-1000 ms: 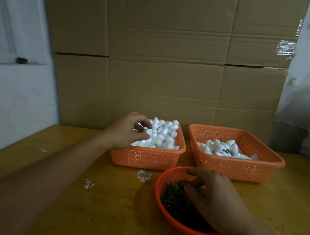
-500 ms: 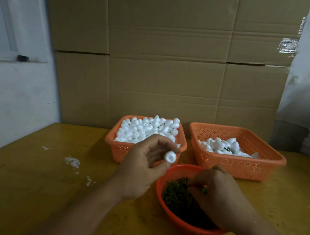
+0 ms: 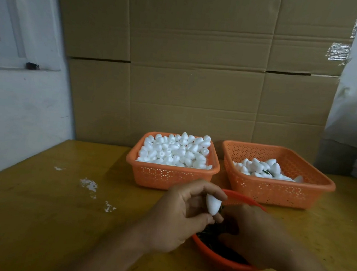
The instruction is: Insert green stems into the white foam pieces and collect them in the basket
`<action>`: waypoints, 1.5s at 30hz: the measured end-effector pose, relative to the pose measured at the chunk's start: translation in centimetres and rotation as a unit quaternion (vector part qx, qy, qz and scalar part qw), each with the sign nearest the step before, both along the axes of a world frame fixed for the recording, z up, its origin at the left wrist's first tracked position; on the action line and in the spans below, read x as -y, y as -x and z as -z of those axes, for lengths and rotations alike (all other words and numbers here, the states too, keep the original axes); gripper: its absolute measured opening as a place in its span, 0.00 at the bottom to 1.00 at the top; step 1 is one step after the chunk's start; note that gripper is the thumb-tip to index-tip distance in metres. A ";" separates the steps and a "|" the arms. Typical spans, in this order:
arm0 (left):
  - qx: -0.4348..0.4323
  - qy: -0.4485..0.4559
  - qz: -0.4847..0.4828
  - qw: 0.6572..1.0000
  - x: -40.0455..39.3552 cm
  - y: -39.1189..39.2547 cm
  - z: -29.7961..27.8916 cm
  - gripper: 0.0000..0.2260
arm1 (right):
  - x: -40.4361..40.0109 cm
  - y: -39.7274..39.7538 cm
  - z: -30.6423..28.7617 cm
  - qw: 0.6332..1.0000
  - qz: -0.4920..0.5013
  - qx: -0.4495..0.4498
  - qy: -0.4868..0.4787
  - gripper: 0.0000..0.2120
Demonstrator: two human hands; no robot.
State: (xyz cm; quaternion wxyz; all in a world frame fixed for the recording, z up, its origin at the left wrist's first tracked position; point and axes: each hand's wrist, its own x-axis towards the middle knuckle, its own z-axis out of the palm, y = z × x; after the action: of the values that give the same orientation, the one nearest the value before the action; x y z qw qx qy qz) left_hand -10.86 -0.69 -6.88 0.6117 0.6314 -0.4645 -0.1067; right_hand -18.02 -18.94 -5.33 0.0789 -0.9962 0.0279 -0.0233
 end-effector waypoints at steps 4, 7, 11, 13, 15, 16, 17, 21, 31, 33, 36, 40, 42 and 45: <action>-0.016 0.014 -0.002 1.000 0.4 0.2 0.1 0.13 | -0.1 -0.4 0.4 1.000 0.020 0.008 -0.012 0.05; -0.056 0.030 0.002 0.998 0.6 0.3 -0.1 0.09 | -0.1 -0.7 0.7 0.999 0.030 0.018 -0.003 0.15; -0.149 0.072 -0.003 0.986 0.9 0.2 0.0 0.10 | 0.1 -0.9 0.9 0.999 0.041 0.013 -0.008 0.05; -0.194 0.088 -0.009 0.977 0.9 0.0 0.1 0.11 | 0.1 -0.8 0.9 0.999 0.045 0.021 -0.022 0.05; -0.240 0.101 -0.003 0.965 0.8 -0.3 0.0 0.12 | 0.1 -0.7 1.0 0.998 0.046 0.033 -0.030 0.06; -0.258 0.106 0.002 0.960 0.8 -0.3 -0.1 0.12 | 0.1 -0.8 1.0 0.997 0.048 0.040 -0.035 0.06; -0.271 0.110 0.004 0.956 0.7 -0.4 -0.2 0.13 | 0.1 -0.8 1.0 0.997 0.049 0.049 -0.039 0.05; -0.301 0.123 0.008 0.946 0.5 -0.4 -0.4 0.15 | 0.3 -0.8 0.8 0.993 0.057 0.094 -0.046 0.09; -0.317 0.097 -0.007 0.944 0.1 -0.2 -0.9 0.10 | -0.7 -0.2 -0.1 0.899 -0.012 0.263 -0.350 0.25; -0.315 0.088 -0.013 0.945 0.1 -0.1 -0.9 0.11 | -1.1 0.0 -0.1 0.857 -0.049 0.286 -0.425 0.20; -0.312 0.084 -0.023 0.946 0.1 -0.1 -1.0 0.14 | -1.7 0.2 -0.3 0.811 -0.084 0.324 -0.481 0.13; -0.307 0.082 -0.027 0.948 0.1 -0.1 -1.0 0.16 | -2.3 0.4 -0.6 0.786 -0.102 0.353 -0.498 0.06; -0.307 0.083 -0.026 0.948 0.0 -0.1 -1.0 0.16 | -2.5 0.4 -0.6 0.785 -0.101 0.362 -0.493 0.04; -0.308 0.087 -0.024 0.947 0.1 -0.1 -1.0 0.14 | -2.6 0.5 -0.4 0.801 -0.099 0.375 -0.456 0.03</action>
State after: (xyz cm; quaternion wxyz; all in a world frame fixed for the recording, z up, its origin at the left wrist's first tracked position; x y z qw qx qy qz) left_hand -10.78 -0.76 -5.90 0.7801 0.5230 -0.2458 -0.2399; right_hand -18.53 -16.39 -4.97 0.5305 -0.7559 -0.0954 -0.3715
